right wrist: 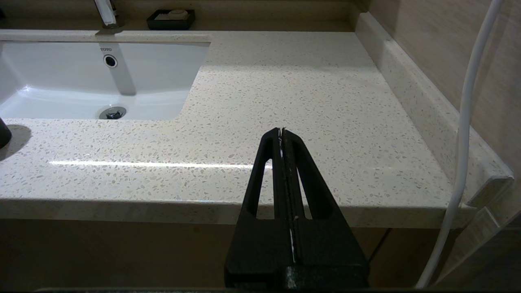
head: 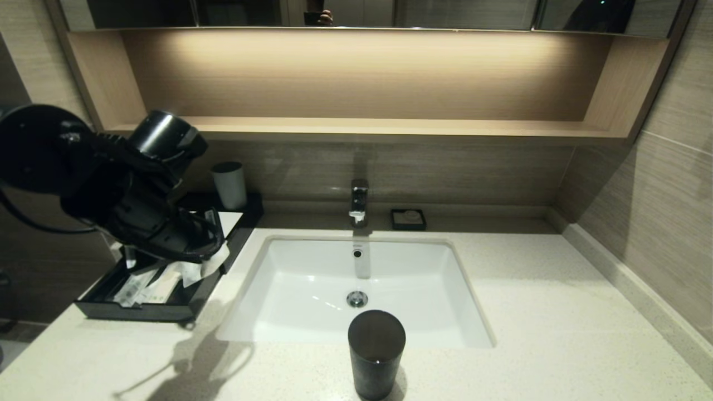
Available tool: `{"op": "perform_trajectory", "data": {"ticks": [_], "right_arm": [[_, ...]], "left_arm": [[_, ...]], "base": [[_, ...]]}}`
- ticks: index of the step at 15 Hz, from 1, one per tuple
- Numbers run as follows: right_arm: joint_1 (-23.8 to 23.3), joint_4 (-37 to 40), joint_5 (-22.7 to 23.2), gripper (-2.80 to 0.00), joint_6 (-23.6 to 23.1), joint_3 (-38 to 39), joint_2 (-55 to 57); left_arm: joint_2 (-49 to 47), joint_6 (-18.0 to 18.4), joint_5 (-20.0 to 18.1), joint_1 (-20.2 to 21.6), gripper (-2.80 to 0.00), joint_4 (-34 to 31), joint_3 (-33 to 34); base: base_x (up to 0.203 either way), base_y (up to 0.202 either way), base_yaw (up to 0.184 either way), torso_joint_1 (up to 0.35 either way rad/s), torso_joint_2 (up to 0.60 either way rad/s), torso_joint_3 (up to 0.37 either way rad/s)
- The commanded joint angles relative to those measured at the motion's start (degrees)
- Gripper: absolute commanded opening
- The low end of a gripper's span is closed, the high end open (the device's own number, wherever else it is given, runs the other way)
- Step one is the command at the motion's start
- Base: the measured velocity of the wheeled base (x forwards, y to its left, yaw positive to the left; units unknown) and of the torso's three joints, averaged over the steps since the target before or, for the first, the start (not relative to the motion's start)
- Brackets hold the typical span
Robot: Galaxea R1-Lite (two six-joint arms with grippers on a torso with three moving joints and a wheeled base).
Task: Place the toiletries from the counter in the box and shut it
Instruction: Place the bathroom toiletry into the drawer
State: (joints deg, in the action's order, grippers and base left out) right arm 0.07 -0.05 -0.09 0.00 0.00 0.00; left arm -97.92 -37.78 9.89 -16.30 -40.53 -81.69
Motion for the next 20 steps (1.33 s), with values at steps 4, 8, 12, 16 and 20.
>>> {"op": "perform_trajectory", "data": {"ticks": [4, 8, 12, 16, 20], "right_arm": [[0.0, 0.0, 0.0, -2.80, 0.0, 0.1, 0.0], [0.0, 0.0, 0.0, -2.80, 0.0, 0.0, 0.0], [0.0, 0.0, 0.0, -2.80, 0.0, 0.1, 0.0], [0.0, 0.0, 0.0, -2.80, 0.0, 0.0, 0.0], [0.0, 0.0, 0.0, -2.80, 0.0, 0.0, 0.0]], "left_arm": [[-7.3, -0.4, 0.0, 5.7, -2.80, 0.0, -3.7], [-10.2, -0.6, -0.1, 8.1, -2.80, 1.6, -4.4], [-12.1, -0.5, -0.8, 10.1, -2.80, 2.1, -4.4], [-11.2, -0.2, -5.4, 12.5, -2.80, 2.0, -4.3], [-11.2, -0.2, -5.6, 14.1, -2.80, 2.0, -3.7]], "base": [[0.000, 0.000, 0.000, 0.000, 0.00, 0.000], [0.000, 0.000, 0.000, 0.000, 0.00, 0.000], [0.000, 0.000, 0.000, 0.000, 0.00, 0.000], [0.000, 0.000, 0.000, 0.000, 0.00, 0.000], [0.000, 0.000, 0.000, 0.000, 0.00, 0.000]]}}
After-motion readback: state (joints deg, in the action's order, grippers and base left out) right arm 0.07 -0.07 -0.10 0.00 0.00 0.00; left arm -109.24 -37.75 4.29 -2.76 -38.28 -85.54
